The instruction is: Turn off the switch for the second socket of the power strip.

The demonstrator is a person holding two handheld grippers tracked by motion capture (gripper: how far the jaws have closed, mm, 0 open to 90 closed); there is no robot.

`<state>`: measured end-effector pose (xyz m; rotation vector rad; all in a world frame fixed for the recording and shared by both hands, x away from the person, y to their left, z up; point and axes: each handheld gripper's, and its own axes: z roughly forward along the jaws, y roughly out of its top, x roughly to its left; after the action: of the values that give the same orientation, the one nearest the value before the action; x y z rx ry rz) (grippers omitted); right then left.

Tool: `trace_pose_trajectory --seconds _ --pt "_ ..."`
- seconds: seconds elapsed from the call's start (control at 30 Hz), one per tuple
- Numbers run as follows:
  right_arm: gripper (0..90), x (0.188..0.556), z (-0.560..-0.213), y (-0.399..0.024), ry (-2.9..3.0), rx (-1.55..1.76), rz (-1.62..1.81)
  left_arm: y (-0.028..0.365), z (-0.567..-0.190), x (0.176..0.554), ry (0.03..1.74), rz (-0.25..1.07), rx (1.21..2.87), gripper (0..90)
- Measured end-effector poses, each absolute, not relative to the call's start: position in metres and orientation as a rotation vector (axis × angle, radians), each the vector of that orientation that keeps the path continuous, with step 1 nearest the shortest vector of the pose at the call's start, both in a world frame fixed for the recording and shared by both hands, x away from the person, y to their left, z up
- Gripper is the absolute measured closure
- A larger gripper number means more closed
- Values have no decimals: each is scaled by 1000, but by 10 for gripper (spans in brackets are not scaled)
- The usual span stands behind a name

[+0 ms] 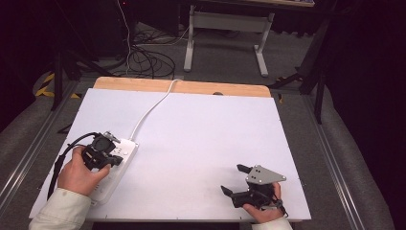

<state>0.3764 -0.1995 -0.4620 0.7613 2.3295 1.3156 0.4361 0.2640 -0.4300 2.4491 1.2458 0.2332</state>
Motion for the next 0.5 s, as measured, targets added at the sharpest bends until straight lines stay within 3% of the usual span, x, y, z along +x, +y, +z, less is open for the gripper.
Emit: trace_pose_trajectory --seconds 0.5 --pt "115 376 -462 -199 2328 758 1318 262 -433 435 1244 199 2461 899"
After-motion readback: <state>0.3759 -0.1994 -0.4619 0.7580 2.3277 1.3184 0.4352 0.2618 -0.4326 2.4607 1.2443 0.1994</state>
